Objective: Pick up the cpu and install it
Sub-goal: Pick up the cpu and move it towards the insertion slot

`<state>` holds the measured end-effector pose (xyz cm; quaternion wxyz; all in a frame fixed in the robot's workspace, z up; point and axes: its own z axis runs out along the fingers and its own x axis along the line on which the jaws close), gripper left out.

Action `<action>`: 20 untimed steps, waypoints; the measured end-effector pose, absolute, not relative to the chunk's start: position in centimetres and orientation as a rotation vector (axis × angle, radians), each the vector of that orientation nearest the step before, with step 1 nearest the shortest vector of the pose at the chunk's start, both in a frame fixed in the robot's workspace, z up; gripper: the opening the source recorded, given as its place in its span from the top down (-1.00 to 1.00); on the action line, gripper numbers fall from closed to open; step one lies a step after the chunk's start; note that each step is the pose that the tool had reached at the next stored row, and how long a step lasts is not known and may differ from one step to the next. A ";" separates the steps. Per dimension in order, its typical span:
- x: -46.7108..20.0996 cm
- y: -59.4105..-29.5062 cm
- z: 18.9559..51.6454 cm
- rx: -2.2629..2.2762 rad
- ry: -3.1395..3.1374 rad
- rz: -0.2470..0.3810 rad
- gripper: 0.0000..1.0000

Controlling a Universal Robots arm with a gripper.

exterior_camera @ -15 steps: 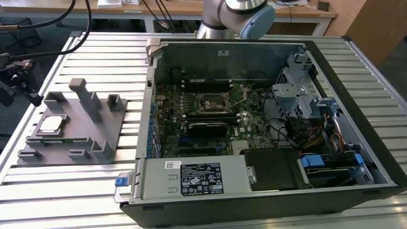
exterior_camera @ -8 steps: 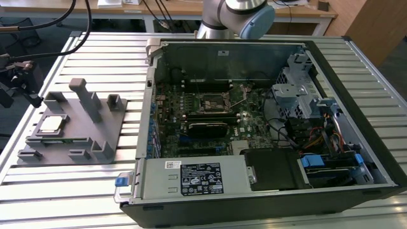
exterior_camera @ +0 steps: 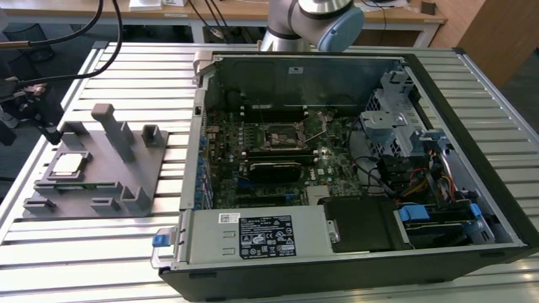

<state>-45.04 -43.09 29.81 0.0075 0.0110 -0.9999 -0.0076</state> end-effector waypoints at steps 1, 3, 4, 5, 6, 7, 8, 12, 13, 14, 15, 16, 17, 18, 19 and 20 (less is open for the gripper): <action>-45.1 -43.1 29.7 0.034 -3.129 -0.024 -0.43; -45.3 -43.0 29.4 0.034 -3.134 -0.025 -0.55; -45.3 -43.0 29.3 0.030 -3.134 -0.026 -0.55; -45.4 -42.9 29.1 0.027 -3.134 -0.027 -0.67; -45.4 -42.8 29.0 0.023 -3.134 -0.027 -0.67; -45.5 -42.7 28.8 0.020 -3.134 -0.027 -0.67; -45.5 -42.4 28.6 0.018 -3.133 -0.027 -0.67; -45.6 -41.8 27.9 0.018 -3.134 -0.028 -0.67; -45.6 -41.7 27.7 0.018 -3.134 -0.027 -0.67; -45.6 -41.7 27.6 0.018 -3.134 -0.027 -0.67; -45.7 -41.7 27.4 0.018 -3.134 -0.027 -0.67; -45.8 -41.7 27.2 0.020 -3.134 -0.027 -0.67; -45.9 -41.7 27.0 0.027 -3.133 -0.027 -0.67; -45.9 -41.7 26.8 0.041 -3.133 -0.027 -0.67; -45.9 -41.7 26.6 0.057 -3.133 -0.028 -0.67; -46.0 -41.7 26.5 0.070 -3.133 -0.027 -0.67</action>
